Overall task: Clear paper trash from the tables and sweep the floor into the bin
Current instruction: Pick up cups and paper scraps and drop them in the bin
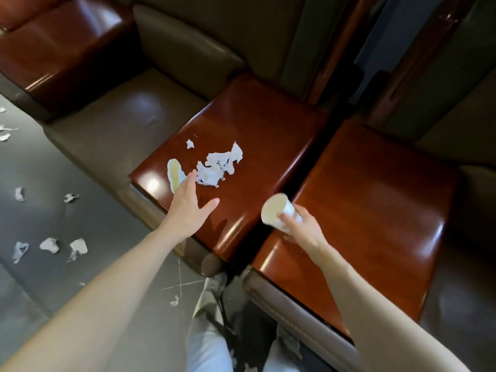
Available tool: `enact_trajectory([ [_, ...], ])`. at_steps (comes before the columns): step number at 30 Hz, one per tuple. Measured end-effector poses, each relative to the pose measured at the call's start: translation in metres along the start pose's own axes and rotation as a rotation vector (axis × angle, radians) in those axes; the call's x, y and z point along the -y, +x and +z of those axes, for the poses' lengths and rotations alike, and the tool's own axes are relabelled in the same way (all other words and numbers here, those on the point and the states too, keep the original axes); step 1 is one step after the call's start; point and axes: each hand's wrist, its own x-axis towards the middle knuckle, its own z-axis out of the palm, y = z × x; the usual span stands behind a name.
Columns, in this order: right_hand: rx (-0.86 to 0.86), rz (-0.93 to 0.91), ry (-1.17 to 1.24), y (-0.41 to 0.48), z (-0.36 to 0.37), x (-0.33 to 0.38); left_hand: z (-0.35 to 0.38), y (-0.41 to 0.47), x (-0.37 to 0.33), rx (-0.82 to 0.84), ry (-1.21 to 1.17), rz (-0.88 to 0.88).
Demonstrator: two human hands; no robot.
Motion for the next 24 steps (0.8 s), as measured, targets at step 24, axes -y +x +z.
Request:
enact_trajectory([
  [24, -0.104, -0.090, 0.797, 0.112, 0.086, 0.170, 0.006, 0.153, 0.004, 0.131, 0.073, 0.219],
])
